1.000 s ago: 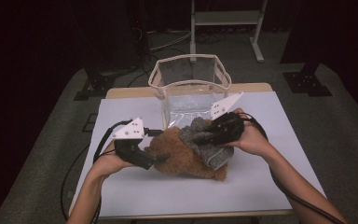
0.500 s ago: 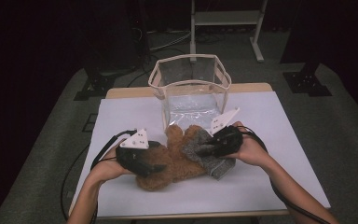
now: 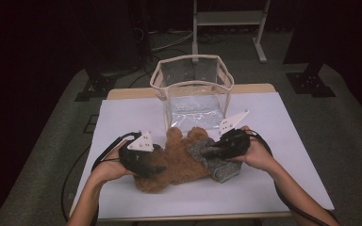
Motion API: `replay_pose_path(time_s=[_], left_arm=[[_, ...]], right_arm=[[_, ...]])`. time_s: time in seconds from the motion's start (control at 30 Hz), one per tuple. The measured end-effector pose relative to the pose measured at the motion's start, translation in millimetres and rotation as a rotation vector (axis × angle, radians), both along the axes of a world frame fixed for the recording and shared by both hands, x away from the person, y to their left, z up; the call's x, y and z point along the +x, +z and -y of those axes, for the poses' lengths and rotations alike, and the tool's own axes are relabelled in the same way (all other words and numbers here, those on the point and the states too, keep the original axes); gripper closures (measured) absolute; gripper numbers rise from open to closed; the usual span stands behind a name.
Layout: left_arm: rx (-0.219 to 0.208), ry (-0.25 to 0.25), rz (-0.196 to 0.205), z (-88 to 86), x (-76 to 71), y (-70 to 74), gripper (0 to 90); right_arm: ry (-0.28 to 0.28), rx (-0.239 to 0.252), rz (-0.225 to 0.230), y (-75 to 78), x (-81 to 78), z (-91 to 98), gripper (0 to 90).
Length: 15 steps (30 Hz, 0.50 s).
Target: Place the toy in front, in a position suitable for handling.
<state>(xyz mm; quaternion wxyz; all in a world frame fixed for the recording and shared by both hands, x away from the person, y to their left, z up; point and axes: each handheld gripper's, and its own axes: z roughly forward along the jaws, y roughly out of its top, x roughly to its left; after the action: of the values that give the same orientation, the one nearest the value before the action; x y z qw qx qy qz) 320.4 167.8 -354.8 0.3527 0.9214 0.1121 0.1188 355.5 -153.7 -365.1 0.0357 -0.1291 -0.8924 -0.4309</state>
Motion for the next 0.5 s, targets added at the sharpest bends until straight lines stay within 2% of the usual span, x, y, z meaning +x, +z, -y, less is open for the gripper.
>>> replay_pose_path(time_s=[0.07, 0.13, 0.2, 0.27, 0.33, 0.43, 0.5], left_arm=[[0.019, 0.03, 0.004, -1.5, 4.7, -1.1, 28.2], [0.009, 0.033, -0.01, -3.9, 7.4, -2.2, 28.2], [0.0, 0.028, -0.013, -5.4, 7.2, -2.2, 28.5], [-0.004, 0.012, -0.013, -6.0, 6.6, -2.0, 29.7], [-0.001, 0.003, -0.015, -6.6, 6.3, -2.7, 30.4], [-0.019, 0.001, -0.026, -8.7, 6.4, -2.2, 30.3], [-0.025, -0.004, -0.019, -7.5, 5.2, -1.2, 29.8]], right_arm=[[0.023, 0.0, 0.0, -2.7, -7.1, -6.7, 75.2], [0.043, -0.004, 0.004, -2.8, -13.2, -12.3, 75.2], [0.036, -0.009, 0.036, 2.3, -15.4, -11.4, 75.1], [0.01, 0.012, 0.045, 7.7, -11.4, -5.0, 75.0], [-0.041, 0.024, 0.05, 9.7, -3.9, 2.5, 74.9], [-0.092, 0.03, 0.024, 2.0, 7.3, 11.2, 74.9], [-0.096, 0.036, 0.002, -5.9, 9.3, 11.8, 74.9]])
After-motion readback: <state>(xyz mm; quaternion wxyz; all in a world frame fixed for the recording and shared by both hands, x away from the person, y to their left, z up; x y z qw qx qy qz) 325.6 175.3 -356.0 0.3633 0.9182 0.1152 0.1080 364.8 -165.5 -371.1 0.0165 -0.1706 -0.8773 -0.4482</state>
